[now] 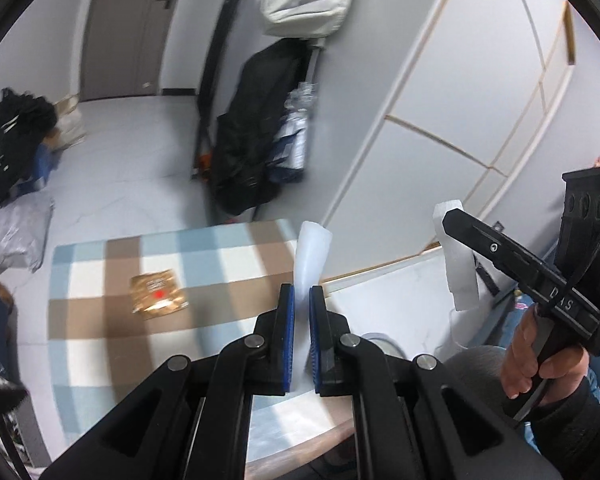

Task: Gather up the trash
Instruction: 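Carry the foam sheet and foam strip over the white bin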

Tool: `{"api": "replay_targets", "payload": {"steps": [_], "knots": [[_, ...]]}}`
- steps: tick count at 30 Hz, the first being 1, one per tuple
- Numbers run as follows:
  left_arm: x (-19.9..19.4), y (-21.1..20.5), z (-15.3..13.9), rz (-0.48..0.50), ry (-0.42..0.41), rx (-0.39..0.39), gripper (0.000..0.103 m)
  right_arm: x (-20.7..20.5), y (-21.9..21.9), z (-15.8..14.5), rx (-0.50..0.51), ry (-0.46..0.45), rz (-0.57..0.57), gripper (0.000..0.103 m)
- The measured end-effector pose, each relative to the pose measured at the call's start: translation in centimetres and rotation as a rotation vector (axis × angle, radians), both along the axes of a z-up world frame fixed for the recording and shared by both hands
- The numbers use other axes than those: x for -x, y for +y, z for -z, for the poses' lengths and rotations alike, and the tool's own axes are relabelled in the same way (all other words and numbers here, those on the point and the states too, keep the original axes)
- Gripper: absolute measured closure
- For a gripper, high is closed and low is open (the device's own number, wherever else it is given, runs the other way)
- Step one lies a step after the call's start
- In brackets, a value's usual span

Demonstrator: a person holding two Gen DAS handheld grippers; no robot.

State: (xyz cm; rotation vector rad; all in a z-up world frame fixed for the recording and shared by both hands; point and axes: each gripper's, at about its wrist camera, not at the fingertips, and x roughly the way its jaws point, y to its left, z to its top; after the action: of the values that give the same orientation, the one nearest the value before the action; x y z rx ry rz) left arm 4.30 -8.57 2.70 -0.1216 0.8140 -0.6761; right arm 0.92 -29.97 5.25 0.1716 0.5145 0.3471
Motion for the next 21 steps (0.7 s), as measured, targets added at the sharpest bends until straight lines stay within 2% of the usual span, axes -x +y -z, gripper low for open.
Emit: {"api": "replay_targets", "payload": {"steps": [5, 11, 17, 21], "knots": [[-0.1, -3.7, -0.8, 0.065, 0.019, 0.045, 0.1, 2.2, -3.8, -1.6, 0.001, -0.068, 0.075, 0.07], [-0.3, -9.0, -1.8, 0.162, 0.039, 0.098, 0.1, 4.6, -9.0, -2.7, 0.011, -0.104, 0.21, 0.07], [-0.3, -14.7, -1.1, 0.263, 0.052, 0.078, 0.1, 6.4, -14.4, -1.1, 0.044, -0.065, 0.38, 0.07], [-0.6, -17.9, 0.5, 0.302, 0.113, 0.059, 0.1, 7.6, -18.3, 1.4, 0.024, -0.01, 0.467, 0.07]]}}
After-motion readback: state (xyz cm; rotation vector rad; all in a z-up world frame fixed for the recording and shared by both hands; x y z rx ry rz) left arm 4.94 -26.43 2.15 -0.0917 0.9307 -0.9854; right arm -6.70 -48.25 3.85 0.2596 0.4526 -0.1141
